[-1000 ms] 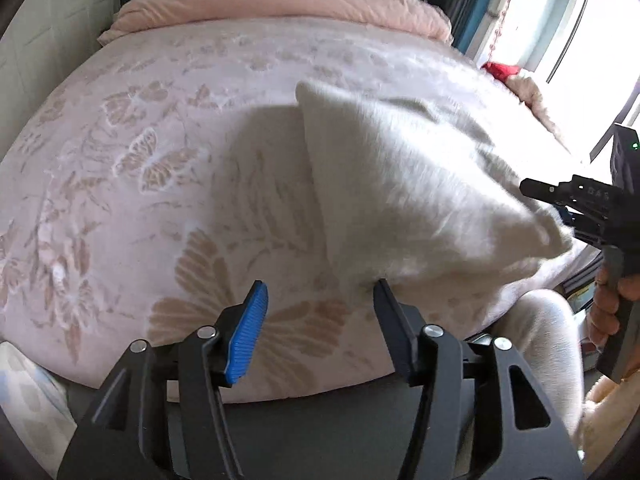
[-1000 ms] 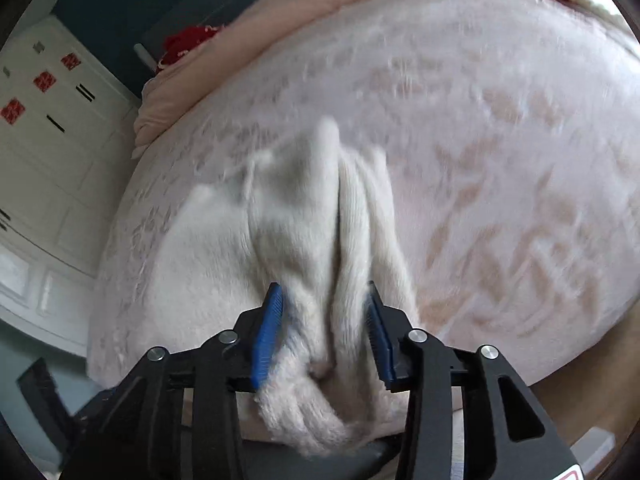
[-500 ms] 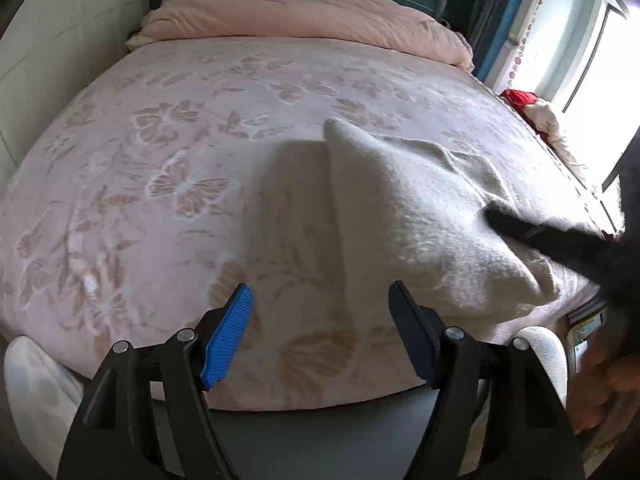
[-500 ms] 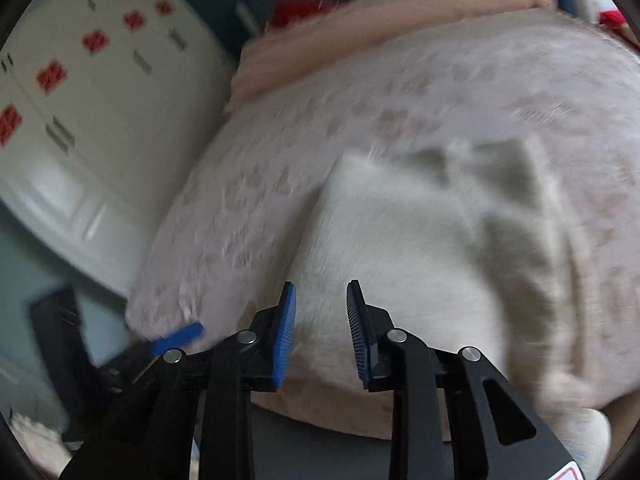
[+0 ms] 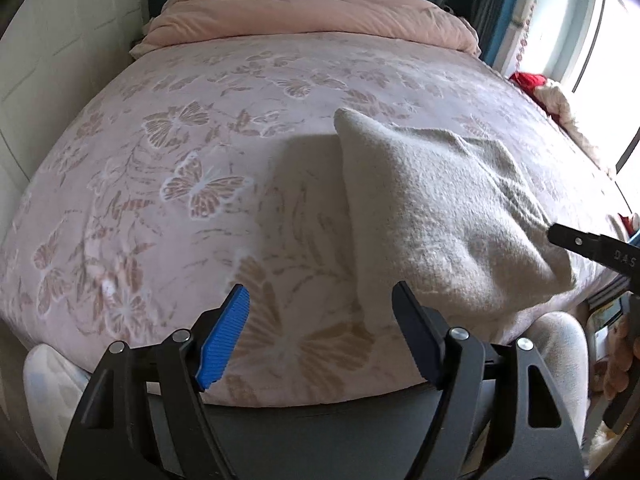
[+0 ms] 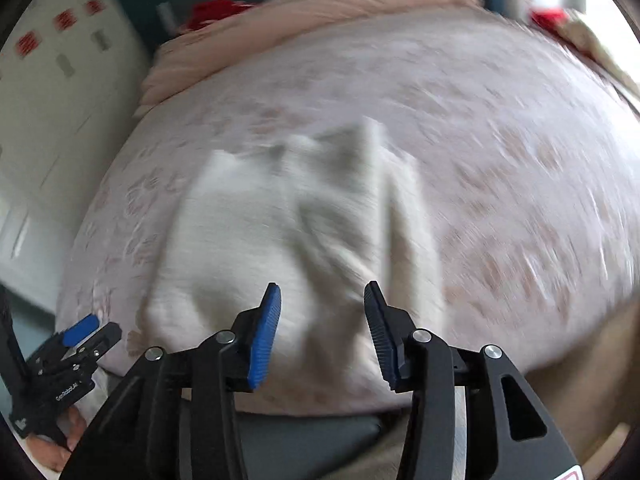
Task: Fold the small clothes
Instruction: 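Pinch the folded sweater edge with the right gripper and tuck it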
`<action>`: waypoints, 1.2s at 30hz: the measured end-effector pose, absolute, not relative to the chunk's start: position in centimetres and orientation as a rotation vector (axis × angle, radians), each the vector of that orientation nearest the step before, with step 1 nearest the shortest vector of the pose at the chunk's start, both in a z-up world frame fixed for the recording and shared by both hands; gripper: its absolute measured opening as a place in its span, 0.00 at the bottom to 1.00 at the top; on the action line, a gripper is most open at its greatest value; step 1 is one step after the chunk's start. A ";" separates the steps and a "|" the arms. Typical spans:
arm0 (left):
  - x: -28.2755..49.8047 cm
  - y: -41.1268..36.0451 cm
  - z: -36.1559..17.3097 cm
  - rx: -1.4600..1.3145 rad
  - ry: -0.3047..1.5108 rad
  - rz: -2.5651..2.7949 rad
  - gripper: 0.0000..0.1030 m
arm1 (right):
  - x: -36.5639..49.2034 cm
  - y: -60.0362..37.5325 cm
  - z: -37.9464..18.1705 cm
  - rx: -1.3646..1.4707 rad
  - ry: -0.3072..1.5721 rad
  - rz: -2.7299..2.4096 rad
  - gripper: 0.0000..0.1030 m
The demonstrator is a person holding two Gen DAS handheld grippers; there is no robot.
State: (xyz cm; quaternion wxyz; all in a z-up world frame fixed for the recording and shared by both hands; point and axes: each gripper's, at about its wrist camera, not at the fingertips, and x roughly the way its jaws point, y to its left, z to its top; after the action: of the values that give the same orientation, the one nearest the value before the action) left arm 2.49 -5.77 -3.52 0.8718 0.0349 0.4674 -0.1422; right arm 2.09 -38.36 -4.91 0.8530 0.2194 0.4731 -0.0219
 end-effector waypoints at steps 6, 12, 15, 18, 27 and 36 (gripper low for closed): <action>2.3 -6.4 -3.9 0.096 0.997 -0.296 0.74 | 1.2 -39.4 -7.3 0.657 1.026 -0.037 0.61; 2.0 -6.0 -3.9 0.095 0.998 -0.284 0.75 | 2.4 -38.0 -6.8 0.623 1.050 -0.067 0.62; 2.0 -5.0 -3.9 0.079 0.999 -0.267 0.76 | 2.7 -37.7 -6.5 0.607 1.061 -0.071 0.62; 2.2 -3.9 -4.2 0.048 1.016 -0.246 0.76 | 2.2 -37.8 -6.6 0.622 1.073 -0.103 0.62; 1.9 -0.9 -4.6 -0.017 1.036 -0.221 0.76 | 0.5 -38.3 -6.9 0.634 1.113 -0.223 0.66; 1.5 1.3 -4.8 -0.087 1.040 -0.212 0.76 | 4.4 -34.8 -5.6 0.538 1.067 -0.168 0.12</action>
State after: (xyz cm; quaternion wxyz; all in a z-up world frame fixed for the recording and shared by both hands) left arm 1.45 1.35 -4.82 0.8615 -0.0417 0.4959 -0.1010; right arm 4.41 -34.83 -5.58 0.8234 0.2528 0.5019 -0.0790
